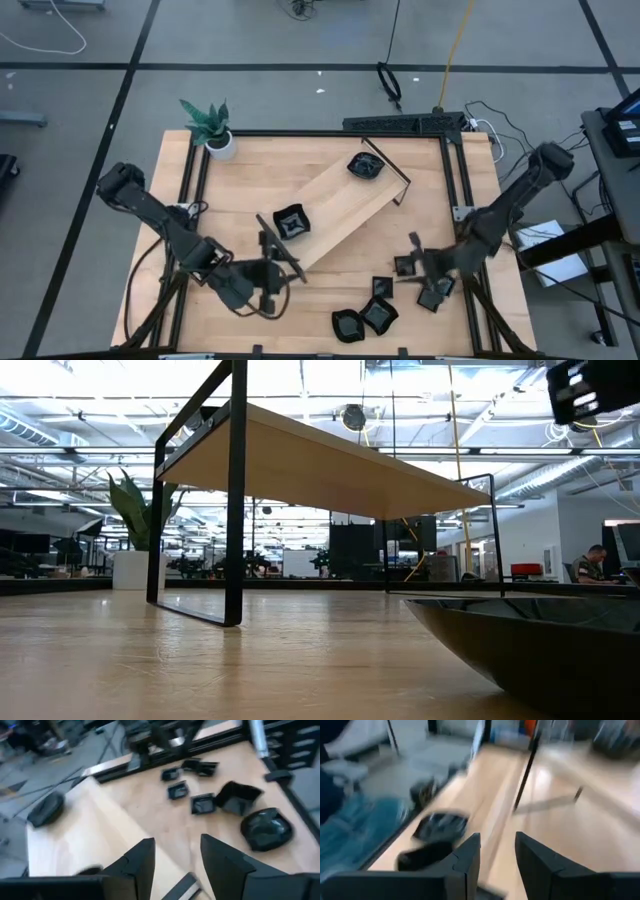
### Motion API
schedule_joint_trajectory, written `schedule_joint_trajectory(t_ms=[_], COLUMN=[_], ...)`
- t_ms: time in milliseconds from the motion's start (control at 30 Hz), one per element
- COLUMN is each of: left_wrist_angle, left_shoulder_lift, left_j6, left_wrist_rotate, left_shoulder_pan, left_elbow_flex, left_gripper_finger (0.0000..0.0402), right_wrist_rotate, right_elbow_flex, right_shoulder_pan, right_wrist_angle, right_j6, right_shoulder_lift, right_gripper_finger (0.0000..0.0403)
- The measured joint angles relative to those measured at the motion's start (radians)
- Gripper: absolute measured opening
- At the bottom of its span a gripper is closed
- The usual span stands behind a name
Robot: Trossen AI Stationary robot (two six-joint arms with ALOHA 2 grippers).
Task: Pick & Place Mini shaped plates
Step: Stack the distorted square plate on top of the other distorted square plates on the shelf
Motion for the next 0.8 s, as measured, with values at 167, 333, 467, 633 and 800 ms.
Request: schedule_joint_trajectory(t_ms=[167, 333, 467, 633, 800], left_wrist_angle=[0.243, 0.473, 0.586, 0.622, 0.594], left_shoulder_lift=[0.006, -0.023, -0.097, -0.286, -0.386], left_j6=[0.035, 0.152, 0.287, 0.426, 0.402], left_wrist_rotate=[0.131, 0.256, 0.259, 0.31, 0.496], left_shoulder_pan=[0.063, 0.11, 0.116, 0.095, 0.099], left_elbow_flex=[-0.196, -0.347, -0.408, -0.409, -0.412], left_gripper_finger=[0.0163, 0.0163, 0.0154, 0.0117, 0.0094], right_wrist_rotate=[0.0, -0.12, -0.241, -0.318, -0.339], right_elbow_flex=[0.385, 0.636, 0.724, 0.751, 0.751], right_shoulder_pan=[-0.011, -0.05, -0.076, -0.114, -0.119], right_wrist_angle=[-0.42, -0.676, -0.718, -0.733, -0.761], right_j6=[0.411, 0.644, 0.78, 0.914, 0.99], right_shoulder_lift=[0.28, 0.533, 0.677, 0.747, 0.763], right_gripper_finger=[0.011, 0.011, 0.011, 0.011, 0.011])
